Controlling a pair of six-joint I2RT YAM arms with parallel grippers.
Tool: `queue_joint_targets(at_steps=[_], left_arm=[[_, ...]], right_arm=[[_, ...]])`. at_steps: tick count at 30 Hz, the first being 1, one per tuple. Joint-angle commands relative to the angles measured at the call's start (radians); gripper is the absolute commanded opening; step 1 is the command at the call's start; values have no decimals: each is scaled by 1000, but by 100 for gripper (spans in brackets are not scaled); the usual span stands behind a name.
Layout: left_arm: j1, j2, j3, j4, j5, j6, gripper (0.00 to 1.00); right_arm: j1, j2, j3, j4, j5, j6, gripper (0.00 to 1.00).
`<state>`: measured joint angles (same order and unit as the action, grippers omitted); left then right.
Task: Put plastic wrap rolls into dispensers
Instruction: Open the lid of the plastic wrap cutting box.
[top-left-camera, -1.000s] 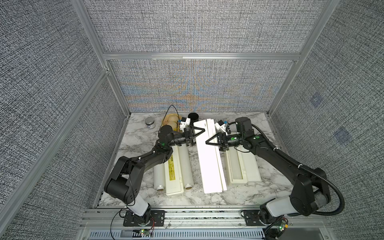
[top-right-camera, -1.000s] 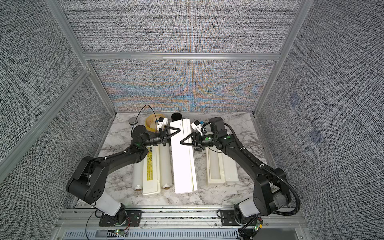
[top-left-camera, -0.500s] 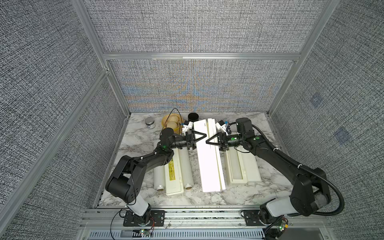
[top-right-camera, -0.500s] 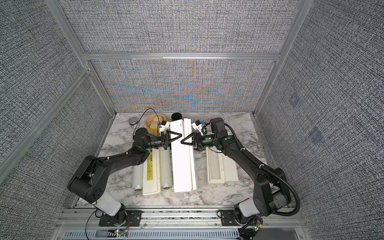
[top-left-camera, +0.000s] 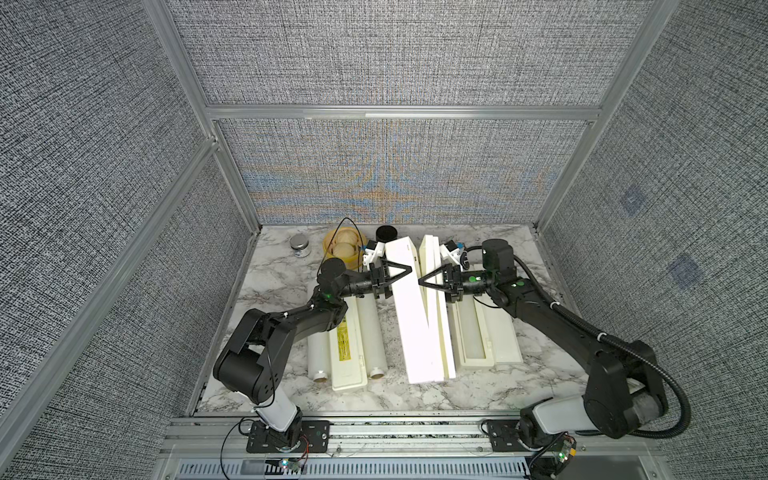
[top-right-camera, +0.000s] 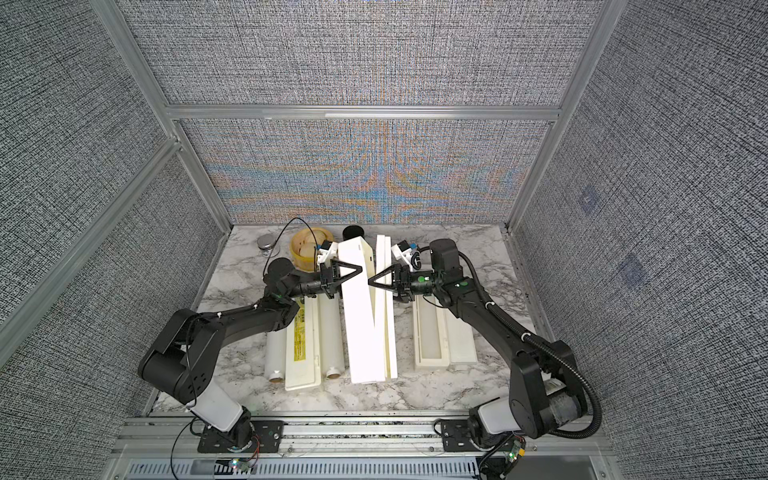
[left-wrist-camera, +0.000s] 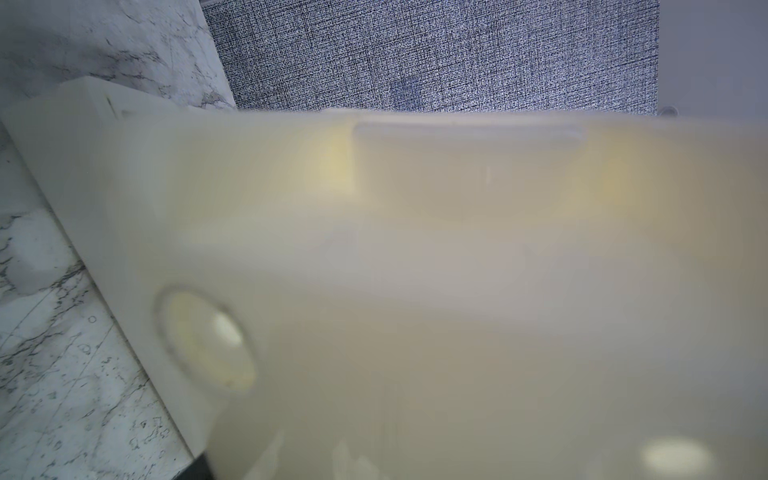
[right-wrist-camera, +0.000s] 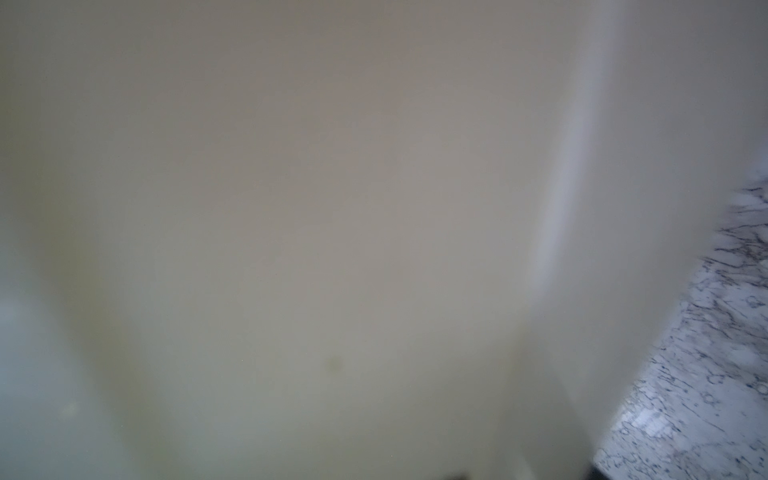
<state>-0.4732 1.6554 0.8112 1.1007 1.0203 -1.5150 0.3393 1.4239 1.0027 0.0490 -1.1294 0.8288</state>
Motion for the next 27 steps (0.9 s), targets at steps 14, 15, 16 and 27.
queue_joint_targets(at_steps=[14,15,16,27], left_arm=[[11,-68,31,-231,-31,121,68],[11,-72,33,-258,-32,136,68],[11,-75,35,-282,-34,151,68],[5,-108,76,-465,-28,267,68]], right_arm=[[63,-1,105,-271,176,-181,99],[63,-3,110,-285,190,-183,99],[66,-5,118,-310,209,-192,99],[105,23,229,-507,374,-269,99]])
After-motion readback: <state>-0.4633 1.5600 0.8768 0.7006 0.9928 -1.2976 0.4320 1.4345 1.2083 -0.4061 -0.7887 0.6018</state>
